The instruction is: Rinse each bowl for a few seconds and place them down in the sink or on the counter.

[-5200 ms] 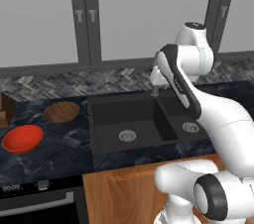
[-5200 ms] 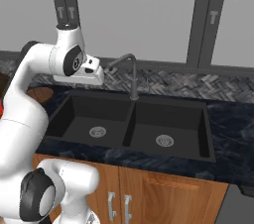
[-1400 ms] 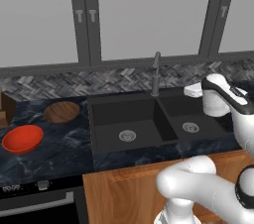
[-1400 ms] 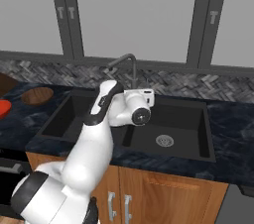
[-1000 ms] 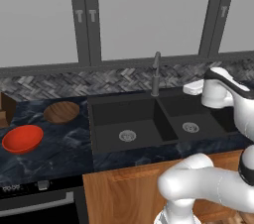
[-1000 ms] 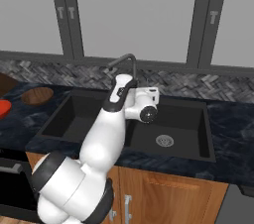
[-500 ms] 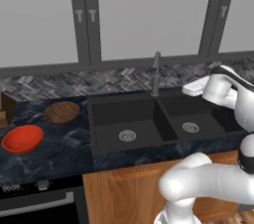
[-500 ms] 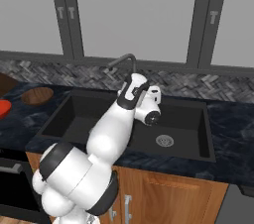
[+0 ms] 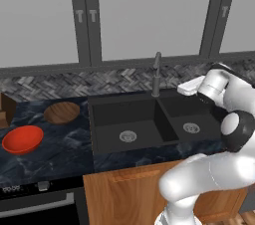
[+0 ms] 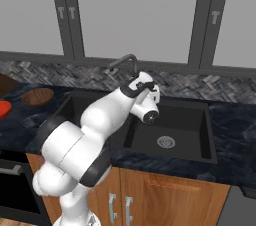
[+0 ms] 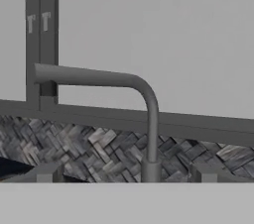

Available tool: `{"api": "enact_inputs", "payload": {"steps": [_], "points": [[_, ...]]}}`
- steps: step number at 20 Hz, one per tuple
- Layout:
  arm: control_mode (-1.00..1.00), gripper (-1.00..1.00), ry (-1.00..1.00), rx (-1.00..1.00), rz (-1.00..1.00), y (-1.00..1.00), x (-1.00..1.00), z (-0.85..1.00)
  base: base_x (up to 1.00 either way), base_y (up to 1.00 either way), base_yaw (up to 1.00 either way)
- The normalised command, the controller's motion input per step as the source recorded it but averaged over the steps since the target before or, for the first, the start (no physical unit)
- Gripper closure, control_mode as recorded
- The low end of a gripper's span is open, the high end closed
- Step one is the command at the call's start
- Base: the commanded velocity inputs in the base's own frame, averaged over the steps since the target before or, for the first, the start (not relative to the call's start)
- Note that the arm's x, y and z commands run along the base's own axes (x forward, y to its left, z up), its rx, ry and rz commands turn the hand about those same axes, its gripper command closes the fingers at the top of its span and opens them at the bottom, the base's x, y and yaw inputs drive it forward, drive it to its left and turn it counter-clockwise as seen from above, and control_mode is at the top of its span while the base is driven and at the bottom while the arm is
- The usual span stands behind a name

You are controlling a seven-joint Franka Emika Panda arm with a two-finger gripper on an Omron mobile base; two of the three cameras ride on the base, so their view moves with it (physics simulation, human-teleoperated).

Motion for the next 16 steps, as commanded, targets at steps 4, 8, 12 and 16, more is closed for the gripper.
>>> {"api": "enact_inputs", "payload": {"steps": [4, 8, 12, 16], "points": [[-1.0, -1.0, 0.0, 0.01, 0.0, 0.0, 0.36, -0.02, 0.0, 0.0, 0.0], [-1.0, -1.0, 0.0, 0.04, 0.0, -0.13, 0.4, -0.02, 0.0, 0.0, 0.0], [-1.0, -1.0, 0.0, 0.05, 0.0, -0.22, 0.51, -0.17, 0.0, 0.0, 0.0], [-1.0, -1.0, 0.0, 0.04, 0.0, -0.1, 0.5, -0.28, 0.0, 0.0, 0.0]]}}
